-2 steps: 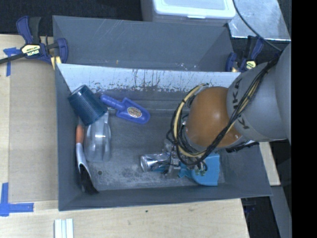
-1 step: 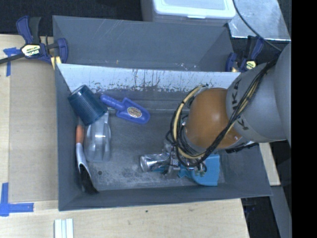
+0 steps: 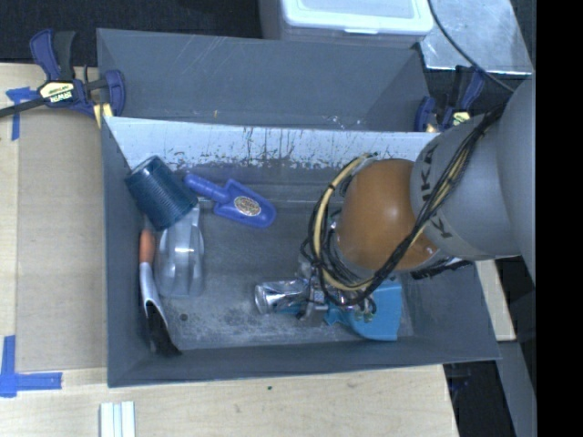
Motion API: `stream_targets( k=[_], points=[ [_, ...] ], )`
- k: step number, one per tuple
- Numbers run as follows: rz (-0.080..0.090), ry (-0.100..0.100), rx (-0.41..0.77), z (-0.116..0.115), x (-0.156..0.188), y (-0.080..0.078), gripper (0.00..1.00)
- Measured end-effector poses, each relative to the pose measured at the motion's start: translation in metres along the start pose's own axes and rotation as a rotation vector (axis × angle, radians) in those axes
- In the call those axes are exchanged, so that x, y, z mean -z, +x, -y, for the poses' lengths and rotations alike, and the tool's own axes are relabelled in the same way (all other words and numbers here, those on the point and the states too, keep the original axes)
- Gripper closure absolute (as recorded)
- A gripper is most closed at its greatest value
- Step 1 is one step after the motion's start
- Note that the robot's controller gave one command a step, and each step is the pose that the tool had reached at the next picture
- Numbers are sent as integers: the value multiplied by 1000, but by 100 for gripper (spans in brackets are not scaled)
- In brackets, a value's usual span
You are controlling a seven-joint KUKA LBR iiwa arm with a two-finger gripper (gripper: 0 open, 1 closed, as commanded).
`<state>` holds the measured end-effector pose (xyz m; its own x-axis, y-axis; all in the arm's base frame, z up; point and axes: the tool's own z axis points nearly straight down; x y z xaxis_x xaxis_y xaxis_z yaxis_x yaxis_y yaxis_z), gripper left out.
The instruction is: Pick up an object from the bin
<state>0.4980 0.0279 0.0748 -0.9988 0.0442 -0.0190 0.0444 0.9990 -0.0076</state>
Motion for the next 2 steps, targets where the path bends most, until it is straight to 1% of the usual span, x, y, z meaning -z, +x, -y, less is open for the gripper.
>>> stream_targets(
  k=[1, 2],
  points=[
    [2, 2, -4, -1, 0, 1, 100],
    [-3, 0, 0, -2, 81, 9, 100]
  ],
)
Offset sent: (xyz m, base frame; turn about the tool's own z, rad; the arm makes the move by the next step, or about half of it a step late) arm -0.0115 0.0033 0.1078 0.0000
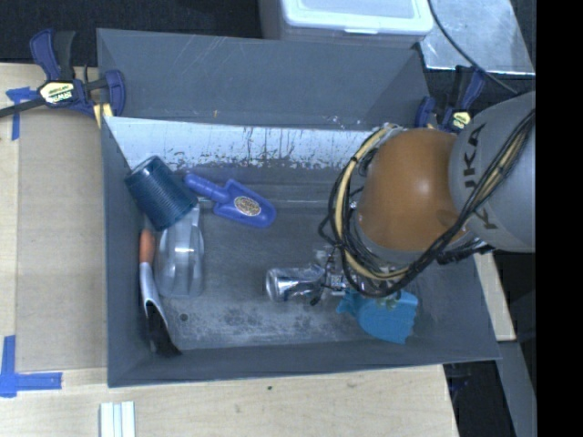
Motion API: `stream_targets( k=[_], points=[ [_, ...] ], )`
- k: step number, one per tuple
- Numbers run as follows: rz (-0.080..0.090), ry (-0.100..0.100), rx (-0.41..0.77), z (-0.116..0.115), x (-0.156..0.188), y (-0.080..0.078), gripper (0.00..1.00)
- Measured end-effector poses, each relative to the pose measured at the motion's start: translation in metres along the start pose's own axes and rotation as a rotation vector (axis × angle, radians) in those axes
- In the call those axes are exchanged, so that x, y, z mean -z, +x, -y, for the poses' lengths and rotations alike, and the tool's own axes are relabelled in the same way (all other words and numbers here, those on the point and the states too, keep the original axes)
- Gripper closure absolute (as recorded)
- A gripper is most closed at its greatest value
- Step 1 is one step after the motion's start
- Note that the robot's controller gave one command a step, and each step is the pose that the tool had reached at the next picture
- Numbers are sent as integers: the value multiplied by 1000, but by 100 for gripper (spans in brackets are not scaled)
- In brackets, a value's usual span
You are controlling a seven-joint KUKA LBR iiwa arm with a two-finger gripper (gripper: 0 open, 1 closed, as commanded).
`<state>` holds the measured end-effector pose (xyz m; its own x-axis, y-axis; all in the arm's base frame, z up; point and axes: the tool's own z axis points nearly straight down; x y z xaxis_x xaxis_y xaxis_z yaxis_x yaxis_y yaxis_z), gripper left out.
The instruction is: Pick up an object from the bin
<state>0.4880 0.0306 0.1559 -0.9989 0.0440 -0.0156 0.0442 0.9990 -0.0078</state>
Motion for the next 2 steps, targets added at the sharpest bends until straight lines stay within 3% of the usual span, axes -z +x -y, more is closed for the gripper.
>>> stream_targets(
  k=[1, 2],
  points=[
    [5, 1, 4, -2, -22, -11, 100],
    [-14, 2, 3, -4, -22, -10, 100]
  ],
)
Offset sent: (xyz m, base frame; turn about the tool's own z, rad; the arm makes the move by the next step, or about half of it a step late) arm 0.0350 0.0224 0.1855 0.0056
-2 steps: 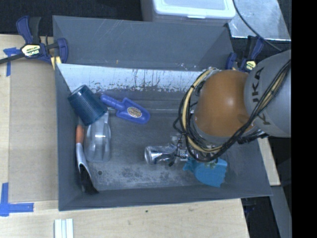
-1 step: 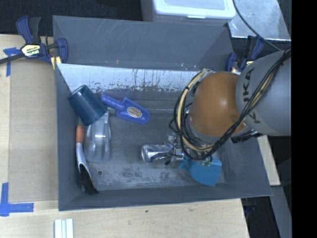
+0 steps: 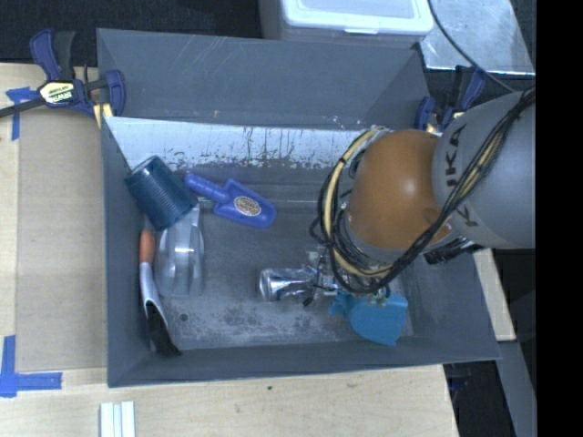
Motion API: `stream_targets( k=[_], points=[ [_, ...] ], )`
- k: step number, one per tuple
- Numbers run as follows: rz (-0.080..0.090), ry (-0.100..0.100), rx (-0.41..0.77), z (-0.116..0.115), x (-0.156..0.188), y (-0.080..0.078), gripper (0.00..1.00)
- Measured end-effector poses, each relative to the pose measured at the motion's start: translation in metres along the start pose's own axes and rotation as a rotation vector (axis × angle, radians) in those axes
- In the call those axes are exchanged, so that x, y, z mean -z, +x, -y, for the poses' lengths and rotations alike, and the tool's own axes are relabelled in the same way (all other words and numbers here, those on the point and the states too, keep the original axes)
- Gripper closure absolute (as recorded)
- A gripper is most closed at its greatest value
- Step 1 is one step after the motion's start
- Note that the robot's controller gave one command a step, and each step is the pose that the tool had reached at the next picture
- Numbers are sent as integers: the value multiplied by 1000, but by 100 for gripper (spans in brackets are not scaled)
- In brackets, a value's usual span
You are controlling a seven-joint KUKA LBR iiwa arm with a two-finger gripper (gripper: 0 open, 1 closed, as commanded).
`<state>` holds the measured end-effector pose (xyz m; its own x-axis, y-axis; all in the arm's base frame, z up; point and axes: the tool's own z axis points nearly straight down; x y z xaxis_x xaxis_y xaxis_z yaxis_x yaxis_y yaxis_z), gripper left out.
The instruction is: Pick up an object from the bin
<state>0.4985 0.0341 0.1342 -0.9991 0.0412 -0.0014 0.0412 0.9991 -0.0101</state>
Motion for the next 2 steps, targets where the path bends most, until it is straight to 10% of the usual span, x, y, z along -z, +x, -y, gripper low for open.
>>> stream_targets(
  k=[1, 2],
  points=[
    [14, -1, -6, -8, -30, 9, 100],
    [9, -1, 9, -10, 74, 3, 100]
  ],
)
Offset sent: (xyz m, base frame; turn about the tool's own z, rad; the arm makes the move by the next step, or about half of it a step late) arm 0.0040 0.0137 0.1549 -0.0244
